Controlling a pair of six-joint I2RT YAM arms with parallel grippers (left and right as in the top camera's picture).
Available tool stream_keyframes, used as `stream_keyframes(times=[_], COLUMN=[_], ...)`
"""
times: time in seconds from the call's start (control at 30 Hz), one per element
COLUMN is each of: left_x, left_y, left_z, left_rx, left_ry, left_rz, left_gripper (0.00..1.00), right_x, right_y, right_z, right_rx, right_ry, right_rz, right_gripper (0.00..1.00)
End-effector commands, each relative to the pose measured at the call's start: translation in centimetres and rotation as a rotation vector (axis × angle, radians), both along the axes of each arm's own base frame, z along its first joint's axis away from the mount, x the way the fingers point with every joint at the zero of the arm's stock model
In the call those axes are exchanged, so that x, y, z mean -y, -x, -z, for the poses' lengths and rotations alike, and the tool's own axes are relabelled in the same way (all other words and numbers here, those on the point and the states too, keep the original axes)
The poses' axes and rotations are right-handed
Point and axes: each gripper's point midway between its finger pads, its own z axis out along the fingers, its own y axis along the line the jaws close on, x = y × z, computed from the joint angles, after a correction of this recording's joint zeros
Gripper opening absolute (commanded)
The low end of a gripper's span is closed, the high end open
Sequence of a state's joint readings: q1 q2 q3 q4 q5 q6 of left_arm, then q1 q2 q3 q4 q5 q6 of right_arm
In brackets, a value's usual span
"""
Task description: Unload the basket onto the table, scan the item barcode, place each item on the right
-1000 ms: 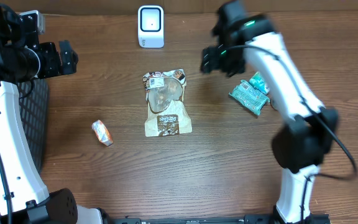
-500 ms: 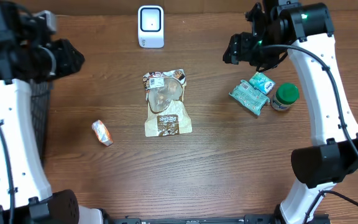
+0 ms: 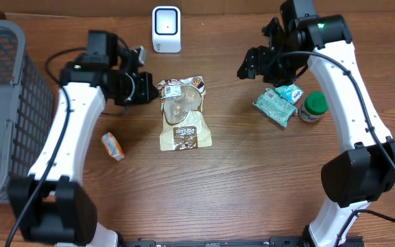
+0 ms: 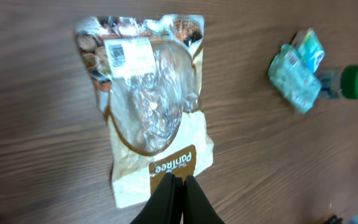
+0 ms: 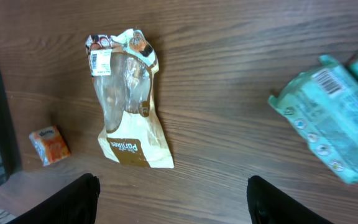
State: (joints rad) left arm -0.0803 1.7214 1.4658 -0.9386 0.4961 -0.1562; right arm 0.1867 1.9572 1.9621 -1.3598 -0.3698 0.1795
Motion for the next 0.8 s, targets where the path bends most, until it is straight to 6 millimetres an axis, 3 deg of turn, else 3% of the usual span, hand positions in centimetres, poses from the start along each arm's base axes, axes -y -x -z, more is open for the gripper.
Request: stream_keyframes(times=[0.0, 0.33, 0.77], left_x=[1.4, 3.3, 1.5], left_y=[0.1, -0.4, -1.4], left_z=[3.3, 10.1, 14.8], left_rx=[-0.086, -0.247, -0.308], left_ry=[0.050, 0.161, 0.047], left_rz=[0.025, 0.058, -0.051], left_gripper=[0.04, 0.04, 0.04], right_x=[-0.9, -1.5, -3.1], right_y=[0.6, 1.3, 1.7], right_z=[1.2, 3.5, 4.5], right_rx=[-0.043, -0.084, -0.095], right_ry=[-0.044, -0.066, -0.066], right_rz=[-0.011, -0.023, -0.041], right_gripper=[0.74, 0.73, 0.73])
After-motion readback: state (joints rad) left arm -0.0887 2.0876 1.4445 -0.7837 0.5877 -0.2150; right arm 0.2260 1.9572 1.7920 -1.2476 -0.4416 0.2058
